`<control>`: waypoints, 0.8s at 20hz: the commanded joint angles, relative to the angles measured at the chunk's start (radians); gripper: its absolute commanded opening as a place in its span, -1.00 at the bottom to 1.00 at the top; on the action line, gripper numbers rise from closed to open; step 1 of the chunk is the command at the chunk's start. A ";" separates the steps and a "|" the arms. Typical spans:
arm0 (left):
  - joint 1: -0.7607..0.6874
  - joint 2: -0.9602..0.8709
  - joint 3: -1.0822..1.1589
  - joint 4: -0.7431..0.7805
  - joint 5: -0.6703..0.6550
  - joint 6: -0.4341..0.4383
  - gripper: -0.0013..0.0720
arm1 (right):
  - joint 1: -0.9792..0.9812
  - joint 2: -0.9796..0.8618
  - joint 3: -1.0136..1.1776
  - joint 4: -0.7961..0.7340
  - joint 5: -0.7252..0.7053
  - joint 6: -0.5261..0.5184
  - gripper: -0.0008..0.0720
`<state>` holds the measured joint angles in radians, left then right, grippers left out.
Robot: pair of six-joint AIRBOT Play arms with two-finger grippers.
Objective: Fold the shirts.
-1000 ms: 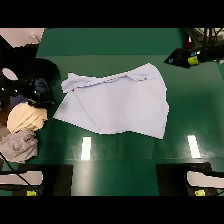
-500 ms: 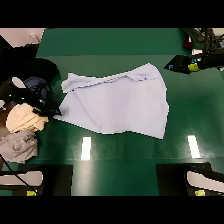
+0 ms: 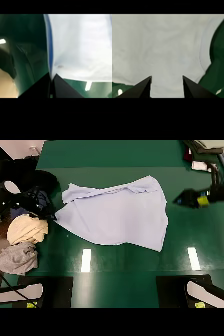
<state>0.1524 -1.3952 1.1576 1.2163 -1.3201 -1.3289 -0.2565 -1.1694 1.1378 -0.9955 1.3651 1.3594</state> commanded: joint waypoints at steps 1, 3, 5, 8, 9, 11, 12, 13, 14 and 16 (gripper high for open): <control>0.000 0.058 0.021 -0.005 -0.008 0.002 -0.91 | -0.098 0.088 -0.285 -0.001 0.023 0.003 0.22; 0.000 0.058 0.021 -0.008 -0.016 0.001 -0.91 | -0.120 0.130 -0.439 0.002 0.016 0.010 0.22; 0.000 0.058 0.021 -0.025 -0.014 0.001 -0.91 | -0.106 0.160 -0.553 0.007 -0.019 0.010 0.22; 0.000 0.058 0.021 -0.036 -0.013 0.001 -0.91 | -0.041 0.168 -0.648 0.013 -0.080 0.013 0.22; 0.000 0.058 0.021 -0.036 -0.013 0.001 -0.91 | -0.014 0.168 -0.665 0.029 -0.098 0.013 0.22; 0.000 0.058 0.021 -0.036 -0.013 0.002 -0.91 | 0.043 0.168 -0.678 0.059 -0.141 0.015 0.22; 0.000 0.058 0.021 -0.035 -0.013 0.001 -0.91 | 0.070 0.168 -0.677 0.058 -0.153 0.029 0.22; 0.000 0.058 0.021 -0.035 -0.014 0.002 -0.90 | 0.089 0.166 -0.676 0.056 -0.163 0.039 0.22; 0.000 0.058 0.021 -0.036 -0.015 0.001 -0.91 | 0.103 0.160 -0.676 0.056 -0.163 0.039 0.21; 0.000 0.058 0.021 -0.035 -0.015 0.002 -0.91 | 0.124 0.132 -0.676 0.058 -0.154 0.039 0.18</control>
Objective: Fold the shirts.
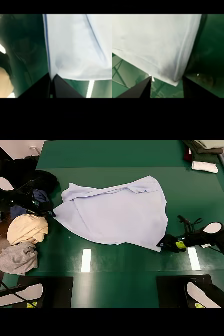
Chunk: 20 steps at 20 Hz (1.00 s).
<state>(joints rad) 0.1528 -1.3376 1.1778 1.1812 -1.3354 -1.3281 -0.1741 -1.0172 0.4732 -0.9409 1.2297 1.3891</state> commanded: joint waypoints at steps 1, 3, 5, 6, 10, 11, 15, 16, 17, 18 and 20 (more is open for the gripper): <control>0.000 0.001 0.001 0.000 -0.001 0.001 -0.91 | 0.053 -0.034 -0.010 0.003 -0.020 0.006 -0.27; 0.000 0.001 0.002 0.000 0.000 0.001 -0.91 | 0.074 -0.042 0.004 0.001 -0.027 -0.006 -0.85; 0.000 0.010 0.037 0.000 0.001 0.000 -0.91 | 0.080 -0.009 0.066 -0.002 -0.025 -0.006 -0.93; 0.000 0.024 0.076 -0.001 0.002 -0.002 -0.91 | 0.075 0.019 0.122 -0.002 -0.026 -0.005 -0.93; 0.000 0.122 0.354 -0.022 0.019 -0.037 -0.91 | 0.008 0.124 0.454 -0.002 -0.058 -0.002 -0.94; 0.000 0.148 0.440 -0.040 0.020 -0.037 -0.91 | -0.010 0.141 0.560 -0.002 -0.069 -0.002 -0.94; 0.000 0.228 0.792 -0.070 0.034 -0.074 -0.91 | -0.071 0.168 0.986 -0.003 -0.095 -0.003 -0.94; 0.000 0.247 0.870 -0.070 0.039 -0.089 -0.91 | -0.085 0.168 1.091 -0.004 -0.094 -0.005 -0.94; 0.000 0.270 0.937 -0.072 0.052 -0.096 -0.91 | -0.103 0.167 1.201 -0.004 -0.094 -0.010 -0.94; 0.000 0.306 0.967 -0.076 0.079 -0.108 -0.91 | -0.120 0.167 1.298 -0.003 -0.093 -0.011 -0.94; 0.000 0.403 0.970 -0.100 0.145 -0.113 -0.91 | -0.165 0.167 1.479 -0.004 -0.086 -0.011 -0.94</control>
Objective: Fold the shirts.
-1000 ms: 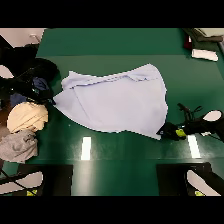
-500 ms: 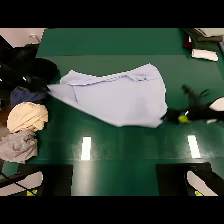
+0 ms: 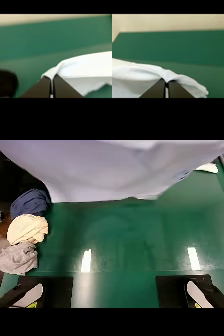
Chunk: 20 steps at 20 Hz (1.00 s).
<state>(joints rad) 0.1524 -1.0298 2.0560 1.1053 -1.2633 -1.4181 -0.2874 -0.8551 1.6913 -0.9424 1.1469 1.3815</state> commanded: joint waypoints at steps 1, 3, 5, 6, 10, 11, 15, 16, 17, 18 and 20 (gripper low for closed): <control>0.000 0.142 0.092 -0.043 0.098 -0.023 -0.91 | -0.079 0.005 0.341 -0.002 0.008 -0.003 -0.94; 0.000 0.222 0.092 -0.078 0.146 -0.022 -0.91 | -0.145 0.005 0.452 -0.002 0.032 -0.002 -0.94; 0.000 0.270 0.092 -0.097 0.158 -0.021 -0.91 | -0.212 0.009 0.506 -0.001 0.075 -0.002 -0.94; 0.000 0.277 0.092 -0.096 0.136 -0.020 -0.91 | -0.241 0.008 0.519 -0.001 0.108 0.003 -0.94; 0.000 0.241 -0.053 -0.093 0.045 -0.023 -0.91 | -0.299 -0.041 0.455 0.010 0.263 0.054 -0.95; 0.000 0.216 -0.115 -0.089 0.018 -0.023 -0.91 | -0.286 -0.064 0.409 0.008 0.305 0.064 -0.95; 0.000 0.032 -0.363 -0.101 -0.130 -0.023 -0.91 | -0.119 -0.239 0.245 -0.051 0.453 0.096 -0.94; 0.000 -0.024 -0.422 -0.104 -0.149 -0.022 -0.91 | -0.058 -0.293 0.217 -0.116 0.468 0.117 -0.94; 0.000 -0.075 -0.469 -0.107 -0.151 -0.021 -0.91 | 0.005 -0.354 0.189 -0.191 0.486 0.127 -0.94; 0.000 -0.123 -0.509 -0.107 -0.145 -0.011 -0.91 | 0.060 -0.412 0.168 -0.251 0.499 0.130 -0.95; 0.000 -0.228 -0.553 -0.116 -0.104 0.034 -0.91 | 0.148 -0.536 0.137 -0.353 0.491 0.133 -0.94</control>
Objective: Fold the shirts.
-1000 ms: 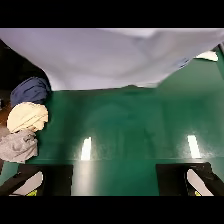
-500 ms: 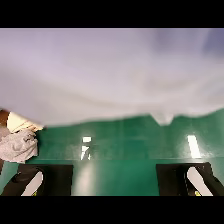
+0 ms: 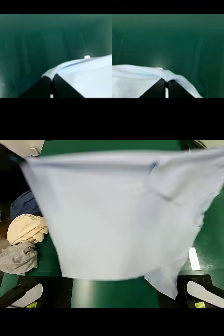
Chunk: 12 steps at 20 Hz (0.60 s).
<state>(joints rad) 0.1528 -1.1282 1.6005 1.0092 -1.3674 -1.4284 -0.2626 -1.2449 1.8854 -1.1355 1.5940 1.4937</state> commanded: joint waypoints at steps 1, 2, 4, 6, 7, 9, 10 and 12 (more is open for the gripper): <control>0.000 -0.186 -0.099 -0.033 0.031 0.072 -0.91 | 0.152 -0.199 -0.064 -0.197 0.010 0.021 -0.95; 0.000 -0.235 -0.099 -0.066 0.068 0.112 -0.91 | 0.176 -0.254 -0.066 -0.224 -0.040 0.021 -0.95; 0.000 -0.312 -0.099 -0.158 0.165 0.195 -0.91 | 0.200 -0.336 -0.065 -0.256 -0.176 0.027 -0.95; 0.000 -0.367 -0.099 -0.202 0.304 0.233 -0.91 | 0.201 -0.396 -0.065 -0.253 -0.318 0.057 -0.95; -0.002 -0.386 -0.098 -0.206 0.367 0.233 -0.91 | 0.201 -0.415 -0.065 -0.253 -0.377 0.071 -0.94; -0.013 -0.412 -0.094 -0.209 0.473 0.280 -0.91 | 0.201 -0.439 -0.065 -0.253 -0.481 0.073 -0.95; -0.027 -0.417 -0.095 -0.206 0.522 0.316 -0.91 | 0.201 -0.444 -0.066 -0.254 -0.528 0.074 -0.95; -0.061 -0.427 -0.094 -0.201 0.615 0.340 -0.91 | 0.201 -0.445 -0.065 -0.256 -0.613 0.074 -0.94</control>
<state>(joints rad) 0.1219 -1.5242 1.5070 0.8192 -0.9218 -1.1538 -0.0662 -1.6638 1.8210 -1.3773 1.1473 1.5585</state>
